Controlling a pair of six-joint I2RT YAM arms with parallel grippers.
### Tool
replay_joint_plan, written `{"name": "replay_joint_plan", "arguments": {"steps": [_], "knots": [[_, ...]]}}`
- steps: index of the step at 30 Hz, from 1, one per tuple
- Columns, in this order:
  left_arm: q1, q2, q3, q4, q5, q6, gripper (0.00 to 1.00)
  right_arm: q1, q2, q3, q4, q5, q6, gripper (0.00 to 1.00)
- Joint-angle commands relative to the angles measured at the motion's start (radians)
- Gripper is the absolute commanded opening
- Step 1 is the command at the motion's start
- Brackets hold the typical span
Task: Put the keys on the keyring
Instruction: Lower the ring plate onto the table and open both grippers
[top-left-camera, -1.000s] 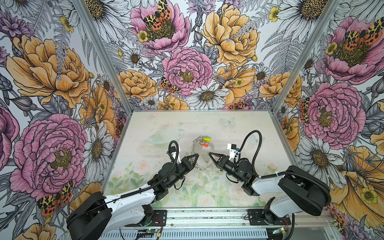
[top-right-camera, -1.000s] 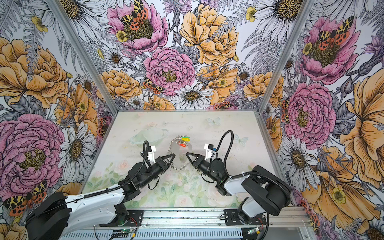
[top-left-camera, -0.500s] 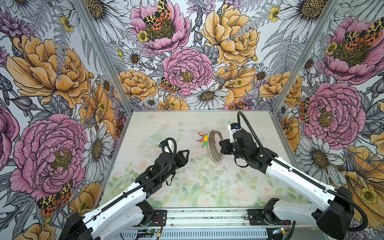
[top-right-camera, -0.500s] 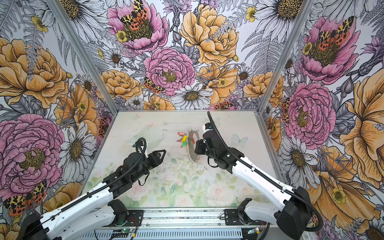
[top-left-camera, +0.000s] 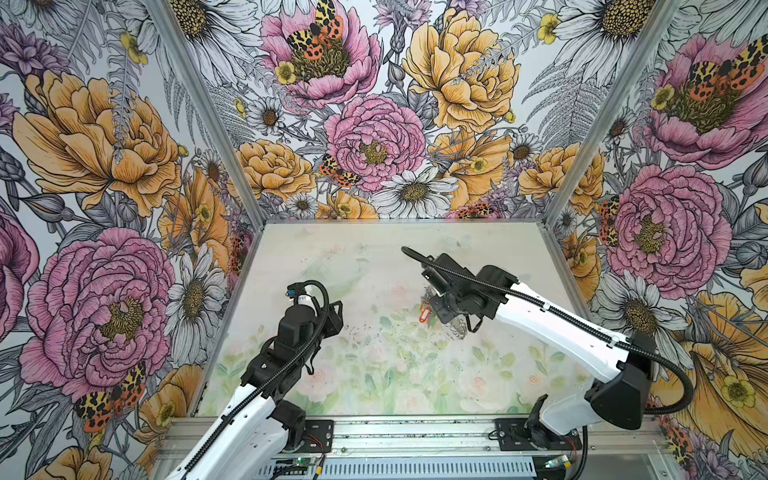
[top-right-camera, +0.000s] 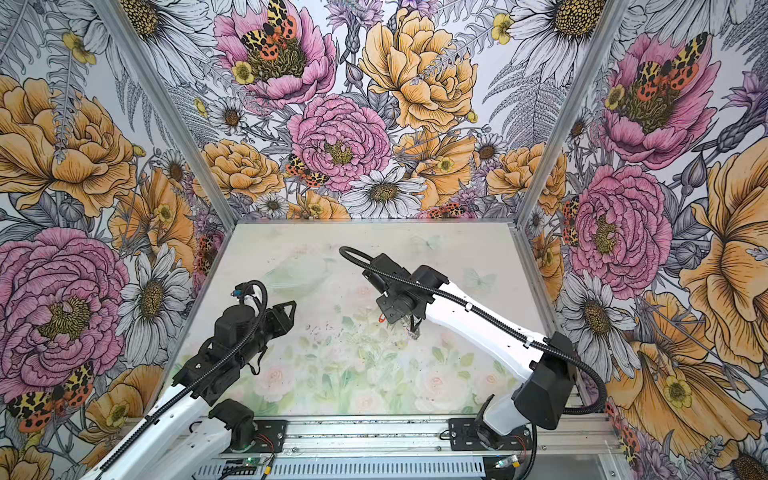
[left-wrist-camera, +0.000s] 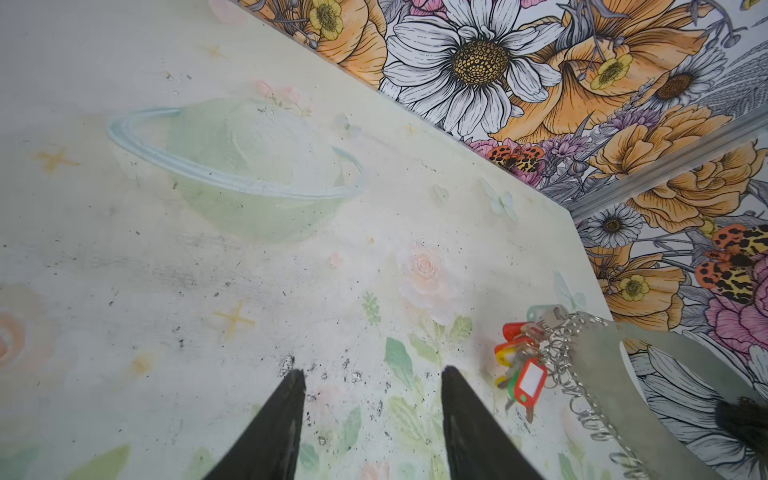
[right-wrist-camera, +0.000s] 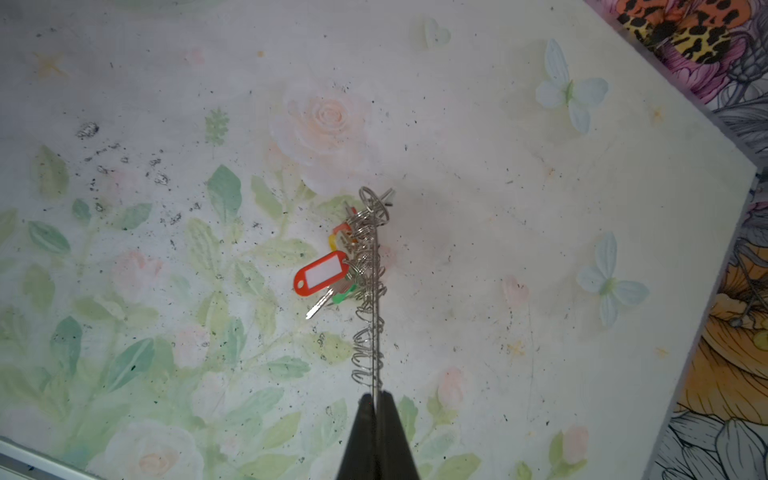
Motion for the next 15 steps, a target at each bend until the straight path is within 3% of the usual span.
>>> {"name": "replay_joint_plan", "arguments": {"steps": [1,9,12,15], "knots": [[0.016,-0.061,-0.015,-0.033,-0.014,0.087,0.55,0.051,0.070,0.077,0.054,-0.037,-0.041,0.00],[0.027,-0.191,-0.051,-0.039,-0.095,0.127,0.55,0.131,0.214,0.246,0.155,-0.176,-0.019,0.00],[0.029,-0.209,-0.054,-0.038,-0.099,0.127,0.55,0.085,0.201,0.198,0.182,-0.188,0.017,0.00],[0.030,-0.205,-0.056,-0.039,-0.099,0.127,0.55,-0.020,0.123,0.031,0.296,-0.279,0.070,0.00]]}}
